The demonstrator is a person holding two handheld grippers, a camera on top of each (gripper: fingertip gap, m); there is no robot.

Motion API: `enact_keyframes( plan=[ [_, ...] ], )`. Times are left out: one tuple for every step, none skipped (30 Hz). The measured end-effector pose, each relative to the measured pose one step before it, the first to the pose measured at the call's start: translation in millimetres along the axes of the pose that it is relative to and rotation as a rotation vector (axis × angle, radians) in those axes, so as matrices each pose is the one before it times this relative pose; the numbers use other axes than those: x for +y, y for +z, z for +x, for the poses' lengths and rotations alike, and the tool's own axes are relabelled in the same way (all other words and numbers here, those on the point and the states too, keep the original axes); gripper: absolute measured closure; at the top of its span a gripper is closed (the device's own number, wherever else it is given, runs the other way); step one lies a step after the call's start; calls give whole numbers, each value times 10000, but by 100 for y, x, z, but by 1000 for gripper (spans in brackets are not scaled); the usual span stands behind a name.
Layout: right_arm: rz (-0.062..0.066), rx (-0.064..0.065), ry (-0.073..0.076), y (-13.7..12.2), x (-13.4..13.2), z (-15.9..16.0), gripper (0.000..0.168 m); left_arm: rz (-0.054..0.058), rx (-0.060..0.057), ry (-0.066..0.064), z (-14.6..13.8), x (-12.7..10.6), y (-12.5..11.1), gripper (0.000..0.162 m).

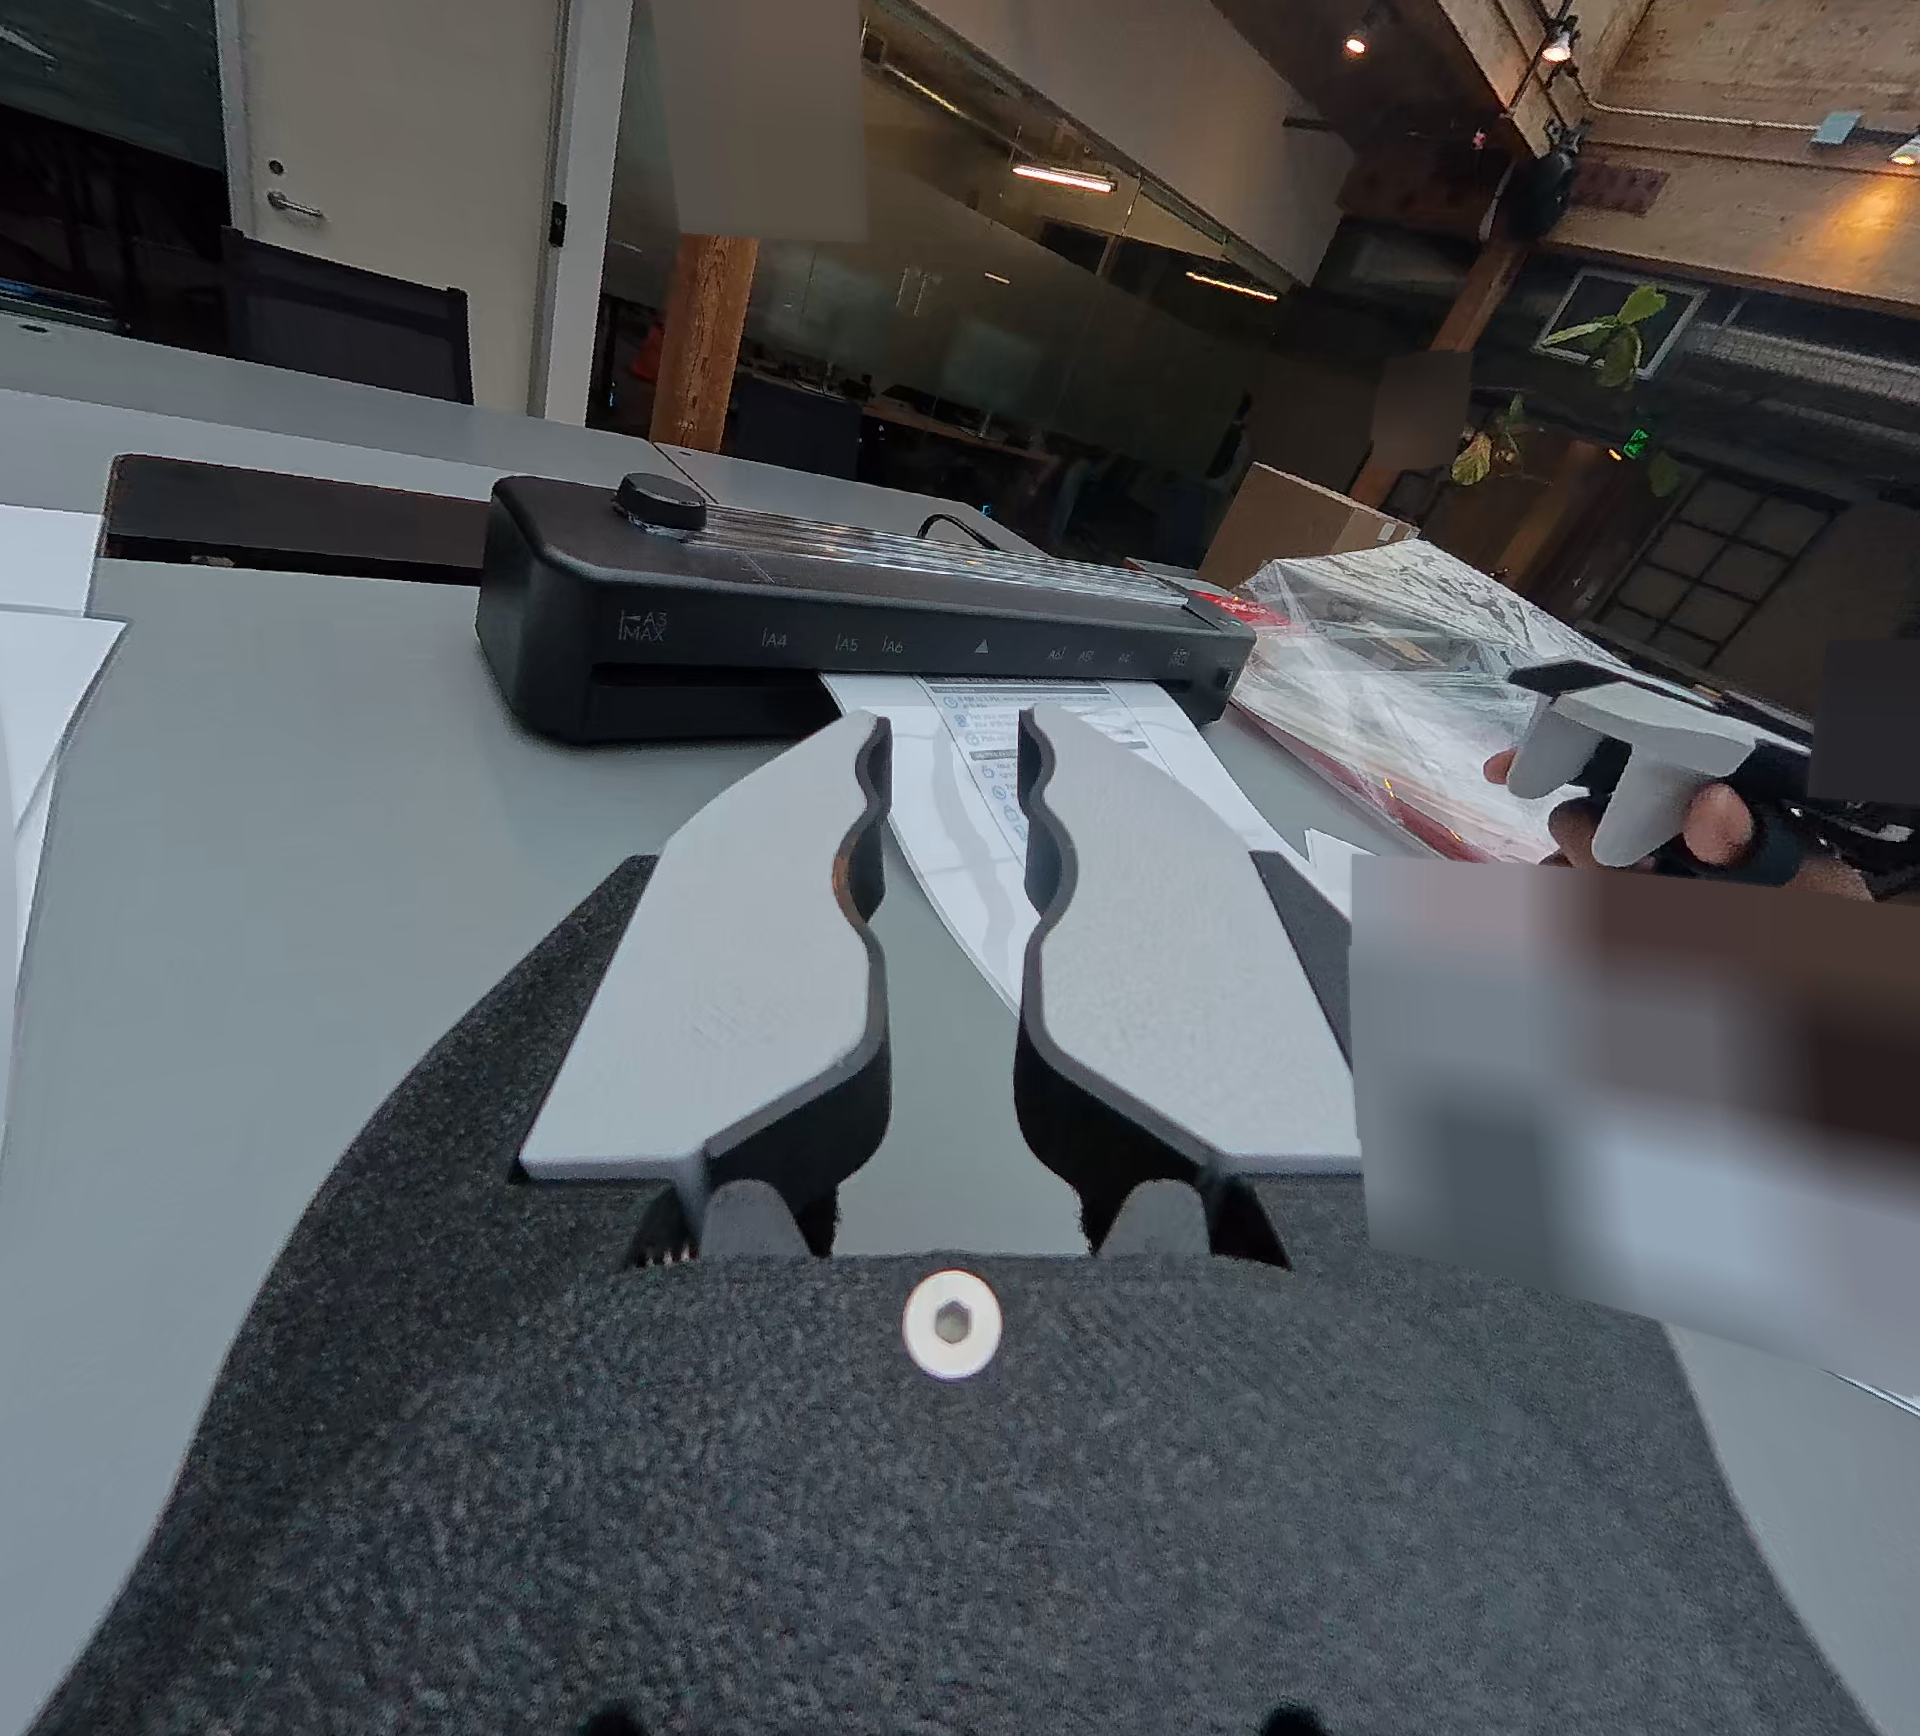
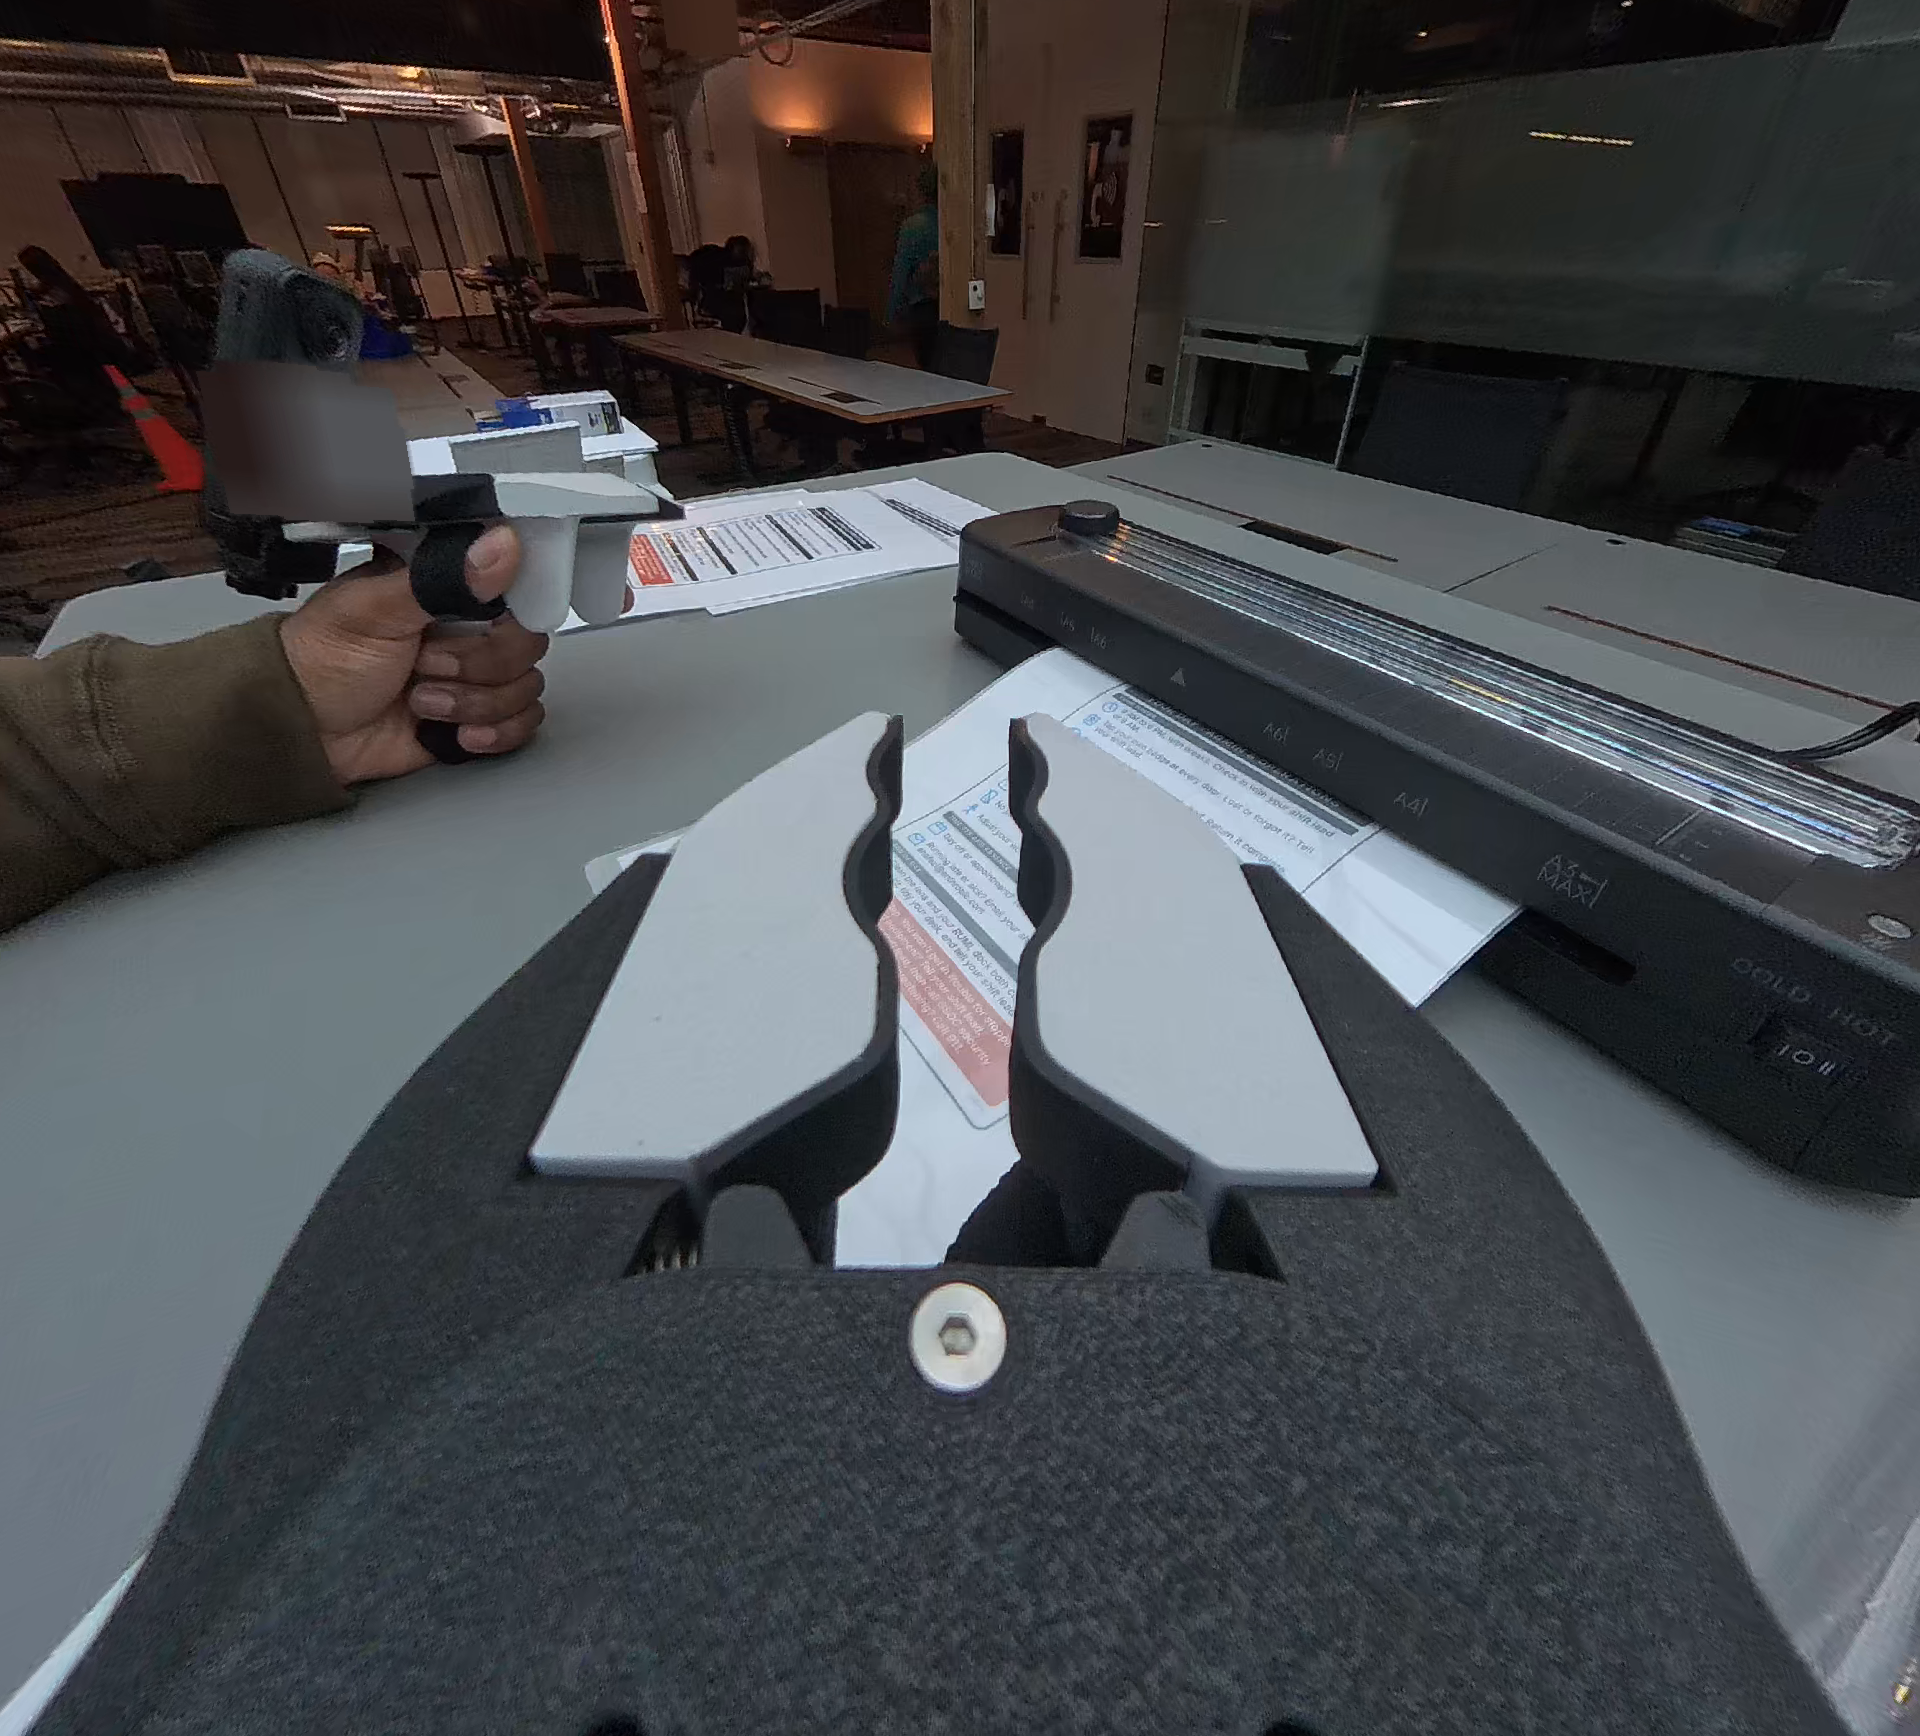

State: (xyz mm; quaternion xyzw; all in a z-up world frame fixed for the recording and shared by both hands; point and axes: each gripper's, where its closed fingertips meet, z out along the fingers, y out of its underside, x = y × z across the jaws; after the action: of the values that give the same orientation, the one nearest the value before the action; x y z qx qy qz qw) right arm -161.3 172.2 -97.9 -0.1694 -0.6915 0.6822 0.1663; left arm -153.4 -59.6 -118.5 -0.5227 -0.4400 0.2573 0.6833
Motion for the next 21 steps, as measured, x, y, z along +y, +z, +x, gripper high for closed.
enact_keyframes(
  plan=[
    [88,6,-42,-125,-403,9,150,-32,6,13,23,43,37,139],
    [115,-7,-51,-153,-500,-8,150,-26,7,40,60,43,27,139],
    [122,5,-40,-175,-531,29,149,-15,20,46,65,15,16,139],
    [129,38,-8,-202,-533,91,149,-8,7,23,29,14,14,139],
    [153,31,51,-241,-589,97,149,-3,5,-9,-4,9,1,139],
    [168,-27,106,-261,-657,38,150,-2,4,-30,-32,-7,-1,139],
    [172,-73,110,-273,-701,-31,150,-2,3,-22,-9,3,6,139],
    [154,-96,54,-264,-695,-71,150,-19,-4,-3,-9,24,18,139],
    [126,-101,-28,-218,-617,-79,150,-32,-3,17,8,43,37,139],
    [40,-117,-99,-175,-416,-79,150,-43,-6,16,1,56,38,139],
    [-112,-128,-155,-107,-139,-60,150,-45,12,5,10,51,35,139],
    [-226,-127,-224,-98,87,-19,150,-28,16,-4,12,35,19,139],
    [-224,-71,-296,-133,168,76,150,-13,23,-14,9,18,20,139],
    [-161,23,-317,-195,187,229,150,-2,14,-11,17,11,7,139],
    [-96,64,-269,-221,185,281,150,5,1,4,8,-4,-14,139],
    [-51,32,-197,-228,200,263,150,12,-13,16,-5,-9,-12,139],
    [9,23,-131,-210,190,235,150,19,-1,7,-2,-26,-31,139],
    [47,41,-97,-207,194,245,150,25,2,-13,-13,-22,-29,139],
    [86,119,-57,-197,195,326,150,25,5,-22,-12,-36,-25,139],
    [147,193,38,-207,148,387,150,24,9,-9,15,-14,-28,139],
    [174,180,148,-176,114,327,150,36,8,16,22,-32,-40,139]
  ],
)
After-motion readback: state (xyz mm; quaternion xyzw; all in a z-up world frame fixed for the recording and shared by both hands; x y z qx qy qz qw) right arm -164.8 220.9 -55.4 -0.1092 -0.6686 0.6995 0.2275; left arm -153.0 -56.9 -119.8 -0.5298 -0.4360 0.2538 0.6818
